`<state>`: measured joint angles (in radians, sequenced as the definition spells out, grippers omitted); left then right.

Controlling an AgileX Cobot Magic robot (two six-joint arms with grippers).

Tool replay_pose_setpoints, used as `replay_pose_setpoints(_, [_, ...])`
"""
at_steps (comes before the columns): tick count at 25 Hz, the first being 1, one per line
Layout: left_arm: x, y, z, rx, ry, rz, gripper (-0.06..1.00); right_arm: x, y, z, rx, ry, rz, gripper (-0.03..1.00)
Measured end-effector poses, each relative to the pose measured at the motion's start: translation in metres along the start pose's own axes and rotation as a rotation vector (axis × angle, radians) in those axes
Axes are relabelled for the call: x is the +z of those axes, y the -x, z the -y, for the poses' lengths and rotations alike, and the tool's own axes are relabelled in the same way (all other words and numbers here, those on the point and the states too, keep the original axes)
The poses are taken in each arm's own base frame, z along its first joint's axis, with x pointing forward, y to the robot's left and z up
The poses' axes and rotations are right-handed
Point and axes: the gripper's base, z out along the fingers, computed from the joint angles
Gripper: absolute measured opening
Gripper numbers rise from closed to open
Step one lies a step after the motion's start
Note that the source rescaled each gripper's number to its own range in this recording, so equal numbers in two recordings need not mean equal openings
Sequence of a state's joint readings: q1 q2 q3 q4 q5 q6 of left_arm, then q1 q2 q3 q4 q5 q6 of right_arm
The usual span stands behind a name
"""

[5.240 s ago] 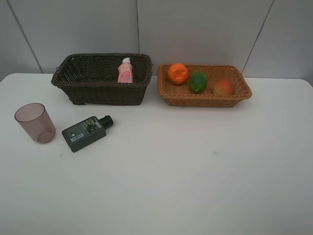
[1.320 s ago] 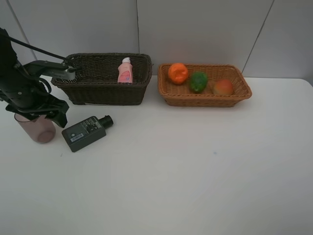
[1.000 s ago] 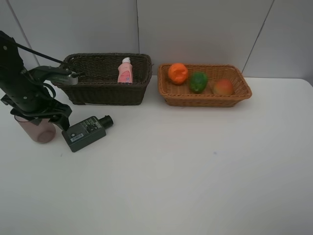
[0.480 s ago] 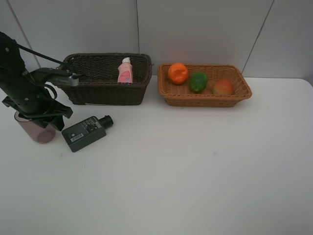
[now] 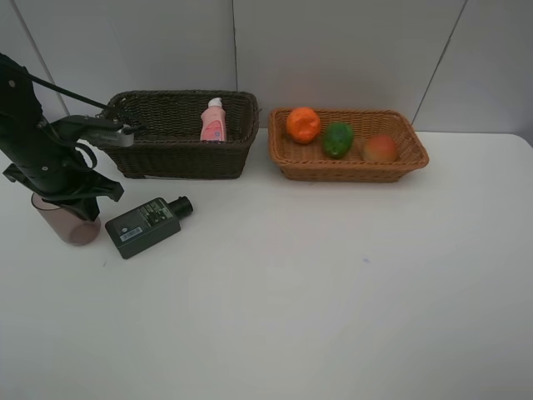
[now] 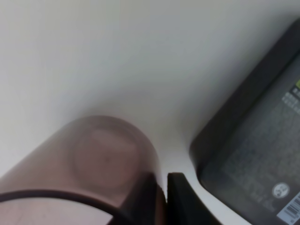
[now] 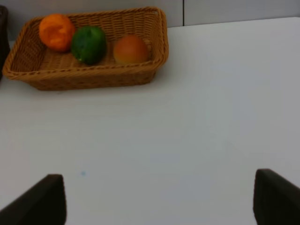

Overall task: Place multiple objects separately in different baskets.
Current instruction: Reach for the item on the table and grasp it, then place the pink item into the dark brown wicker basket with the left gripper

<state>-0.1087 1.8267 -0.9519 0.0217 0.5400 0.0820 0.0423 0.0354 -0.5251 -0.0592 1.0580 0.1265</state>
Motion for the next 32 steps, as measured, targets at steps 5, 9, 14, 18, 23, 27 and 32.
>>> replay_pose_setpoints(5, [0.0,-0.001,0.0,0.0,0.0,-0.006,0.0,0.0,0.0,0.0,0.0,0.0,0.0,0.7])
replay_pose_setpoints(9, [0.0,-0.001,0.0,-0.001,-0.001,-0.008,0.0,0.0,0.0,0.0,0.0,0.0,0.0,0.7])
replay_pose_setpoints(14, [0.0,-0.001,0.0,-0.001,-0.001,-0.01,0.0,0.0,0.0,0.0,0.0,0.0,0.0,0.7])
replay_pose_setpoints(18, [-0.007,0.002,0.0,-0.029,-0.002,-0.04,0.0,0.0,0.0,0.0,0.0,0.0,0.0,0.7])
replay_pose_setpoints(23, [-0.043,0.03,-0.004,-0.102,0.002,-0.044,0.0,0.0,0.0,0.0,0.0,0.0,0.0,0.7])
replay_pose_setpoints(27, [-0.076,0.054,-0.004,-0.174,0.009,-0.001,0.0,0.0,0.0,0.0,0.0,0.0,0.0,0.7])
replay_pose_setpoints(32, [-0.108,0.083,0.004,-0.233,0.018,0.131,0.0,0.0,0.0,0.0,0.0,0.0,0.0,0.7])
